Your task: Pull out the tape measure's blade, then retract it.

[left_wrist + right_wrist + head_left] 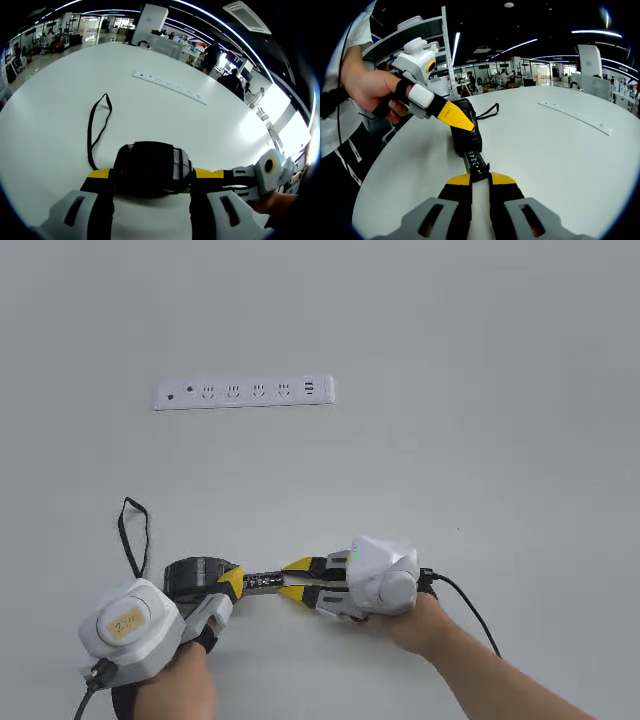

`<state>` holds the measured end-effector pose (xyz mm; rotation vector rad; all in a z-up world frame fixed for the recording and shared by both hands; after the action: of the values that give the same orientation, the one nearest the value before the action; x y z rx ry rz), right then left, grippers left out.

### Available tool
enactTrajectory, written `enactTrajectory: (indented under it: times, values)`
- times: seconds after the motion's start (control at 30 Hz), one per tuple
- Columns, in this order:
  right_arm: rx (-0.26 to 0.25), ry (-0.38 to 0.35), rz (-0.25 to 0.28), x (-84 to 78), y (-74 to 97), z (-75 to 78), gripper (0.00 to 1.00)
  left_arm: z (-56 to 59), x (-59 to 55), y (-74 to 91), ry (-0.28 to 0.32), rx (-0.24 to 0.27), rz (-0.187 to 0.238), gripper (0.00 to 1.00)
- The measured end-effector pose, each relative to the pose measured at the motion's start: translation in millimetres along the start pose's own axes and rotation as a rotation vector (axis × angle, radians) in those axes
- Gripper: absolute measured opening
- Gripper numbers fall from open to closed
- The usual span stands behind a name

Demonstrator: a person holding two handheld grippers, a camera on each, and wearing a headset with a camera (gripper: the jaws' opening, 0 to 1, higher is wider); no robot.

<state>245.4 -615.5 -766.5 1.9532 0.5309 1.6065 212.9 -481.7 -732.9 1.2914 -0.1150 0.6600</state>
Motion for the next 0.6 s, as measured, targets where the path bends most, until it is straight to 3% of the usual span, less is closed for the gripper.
enactTrajectory:
  times: [0.6]
  values:
    - [-0.009,-0.005,0.008,5.5,-7.6,-2.6,0.10,2.1,-1.2,0.6,-0.003,-0.006,0.002,0.58]
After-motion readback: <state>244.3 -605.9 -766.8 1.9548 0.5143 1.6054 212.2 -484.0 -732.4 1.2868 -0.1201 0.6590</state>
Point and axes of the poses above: the centre of the closed fingertips' face, and the gripper's own axes: y roughly backward along the fingers, z roughly to its right, x roughly out of its top, the point moved 4 cm from there along y, roughly backward along the fingers, and after that the axes turned 15 degrees about -z, right-handed, at the moved point
